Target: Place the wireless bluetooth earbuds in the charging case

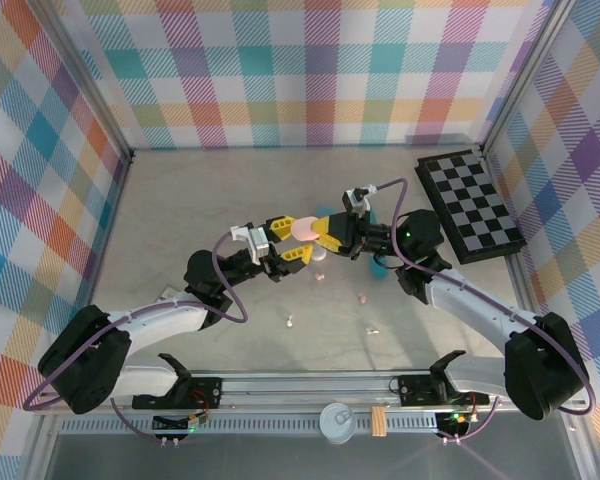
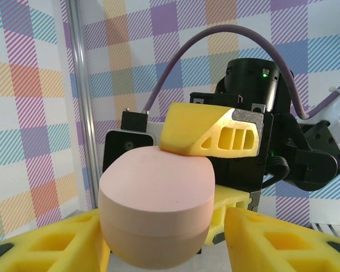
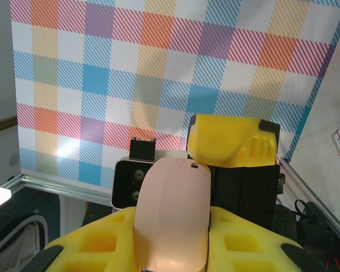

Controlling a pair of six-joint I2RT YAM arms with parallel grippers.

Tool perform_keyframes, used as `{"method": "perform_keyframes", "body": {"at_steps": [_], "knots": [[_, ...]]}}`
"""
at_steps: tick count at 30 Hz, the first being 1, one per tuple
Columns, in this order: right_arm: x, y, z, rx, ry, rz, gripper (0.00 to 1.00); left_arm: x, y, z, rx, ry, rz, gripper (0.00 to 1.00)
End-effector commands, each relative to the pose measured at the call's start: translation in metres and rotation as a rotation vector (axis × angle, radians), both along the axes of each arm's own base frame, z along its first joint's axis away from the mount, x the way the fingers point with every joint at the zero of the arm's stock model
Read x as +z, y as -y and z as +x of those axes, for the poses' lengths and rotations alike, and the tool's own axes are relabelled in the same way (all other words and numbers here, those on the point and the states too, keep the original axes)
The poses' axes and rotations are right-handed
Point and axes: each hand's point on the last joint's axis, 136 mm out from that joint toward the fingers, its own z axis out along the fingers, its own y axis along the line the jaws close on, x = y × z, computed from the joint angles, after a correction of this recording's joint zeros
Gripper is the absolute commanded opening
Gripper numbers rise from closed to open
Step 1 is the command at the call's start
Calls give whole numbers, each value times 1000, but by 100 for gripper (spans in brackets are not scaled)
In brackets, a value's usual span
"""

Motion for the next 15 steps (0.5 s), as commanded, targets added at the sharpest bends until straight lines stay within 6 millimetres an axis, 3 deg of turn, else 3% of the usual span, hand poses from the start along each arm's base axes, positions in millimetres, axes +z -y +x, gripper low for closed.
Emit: {"method": "perform_keyframes", "body": {"at_steps": [1, 5, 15], "knots": [[16, 2, -6, 2, 59, 37, 22, 25, -3, -8, -27, 81, -47, 51], [17, 1, -7, 6, 63, 35, 22, 26, -3, -10, -37, 85, -46, 46], [15, -1, -7, 15, 57, 9, 22, 28, 0, -12, -70, 83, -43, 44]]}}
